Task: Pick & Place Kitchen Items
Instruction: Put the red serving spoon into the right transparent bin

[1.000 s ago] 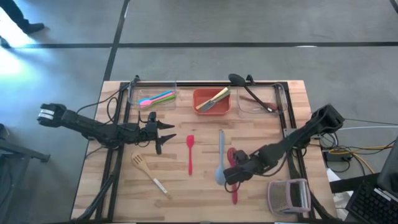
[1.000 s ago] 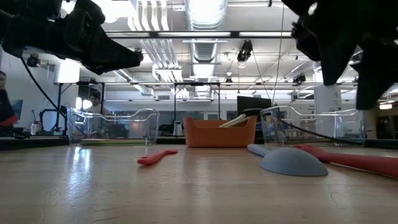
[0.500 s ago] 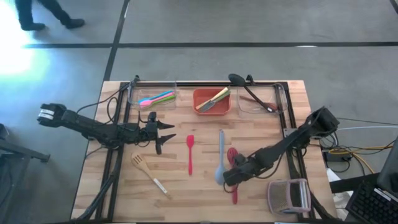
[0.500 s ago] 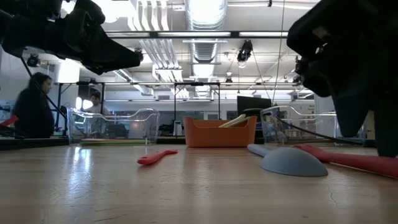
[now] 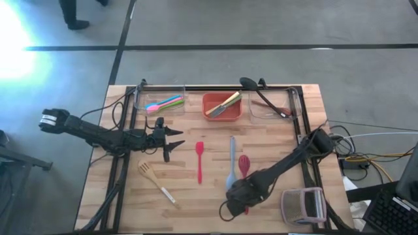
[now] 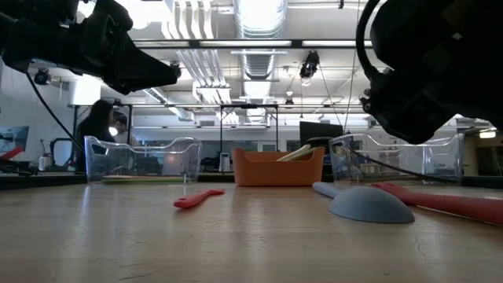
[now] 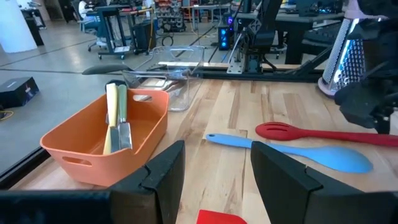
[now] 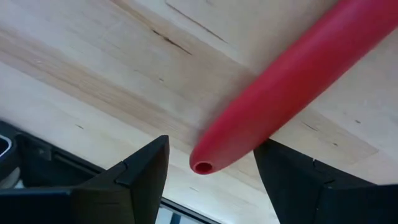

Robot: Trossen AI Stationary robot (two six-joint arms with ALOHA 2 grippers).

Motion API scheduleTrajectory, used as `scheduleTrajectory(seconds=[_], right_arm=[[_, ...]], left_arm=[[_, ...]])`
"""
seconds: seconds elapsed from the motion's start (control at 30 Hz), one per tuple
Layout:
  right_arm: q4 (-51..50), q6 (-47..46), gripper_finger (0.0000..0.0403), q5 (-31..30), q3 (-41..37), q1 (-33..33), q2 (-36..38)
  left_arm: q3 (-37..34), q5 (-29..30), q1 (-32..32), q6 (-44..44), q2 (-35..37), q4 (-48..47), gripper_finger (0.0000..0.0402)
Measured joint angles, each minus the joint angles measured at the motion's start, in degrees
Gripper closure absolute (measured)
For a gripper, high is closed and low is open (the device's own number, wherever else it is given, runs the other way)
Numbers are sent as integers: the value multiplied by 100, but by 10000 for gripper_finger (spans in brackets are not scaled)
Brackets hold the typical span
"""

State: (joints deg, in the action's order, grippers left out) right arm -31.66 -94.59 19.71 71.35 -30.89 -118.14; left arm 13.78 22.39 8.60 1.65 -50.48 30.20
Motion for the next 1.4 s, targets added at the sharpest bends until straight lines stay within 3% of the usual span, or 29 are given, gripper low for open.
scheduleTrajectory(seconds=[0.47,0.8,1.13,1.27,1.4], right_arm=[[-388,-80,189,-604,192,37,-126],[-1257,55,210,-1546,280,100,-12],[-1555,280,219,-1585,280,111,-12],[-1649,571,244,-1459,280,116,-12],[-1712,846,302,-1354,280,145,-12]], left_arm=[[0,0,0,4,2,-26,216],[0,0,0,6,2,-26,216],[0,0,0,6,4,-28,216],[0,0,0,6,4,-28,216],[0,0,0,4,4,-28,216]])
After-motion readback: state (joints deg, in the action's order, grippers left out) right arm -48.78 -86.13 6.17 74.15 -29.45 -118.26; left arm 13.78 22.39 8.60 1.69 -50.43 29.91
